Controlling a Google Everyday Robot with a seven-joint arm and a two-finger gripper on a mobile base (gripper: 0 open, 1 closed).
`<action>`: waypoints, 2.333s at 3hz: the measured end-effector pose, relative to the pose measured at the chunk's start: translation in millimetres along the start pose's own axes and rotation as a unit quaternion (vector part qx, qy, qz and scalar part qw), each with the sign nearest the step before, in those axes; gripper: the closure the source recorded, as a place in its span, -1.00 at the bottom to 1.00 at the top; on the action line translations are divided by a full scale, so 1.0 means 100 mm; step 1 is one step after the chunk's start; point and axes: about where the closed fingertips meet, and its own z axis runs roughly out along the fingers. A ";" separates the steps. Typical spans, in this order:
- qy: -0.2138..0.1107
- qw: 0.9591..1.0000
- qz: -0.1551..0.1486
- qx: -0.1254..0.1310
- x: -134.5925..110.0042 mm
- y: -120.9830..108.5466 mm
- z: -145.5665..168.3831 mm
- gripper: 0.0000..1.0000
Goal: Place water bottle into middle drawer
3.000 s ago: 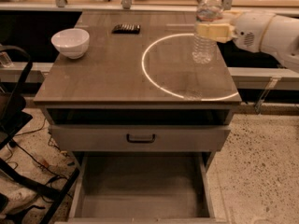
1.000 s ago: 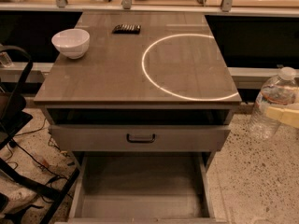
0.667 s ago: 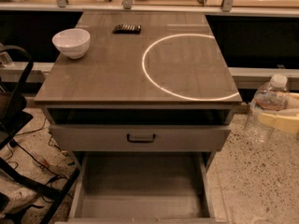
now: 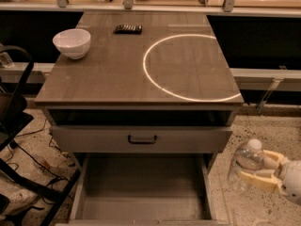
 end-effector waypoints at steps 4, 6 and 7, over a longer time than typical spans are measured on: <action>-0.069 0.991 0.011 -0.118 0.93 0.97 1.53 1.00; -0.085 0.981 -0.002 -0.173 1.21 1.19 2.30 1.00; -0.080 0.979 -0.005 -0.186 1.36 1.33 2.63 1.00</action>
Offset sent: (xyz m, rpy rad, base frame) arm -0.0432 0.1033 -0.0995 0.0884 0.0431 0.1062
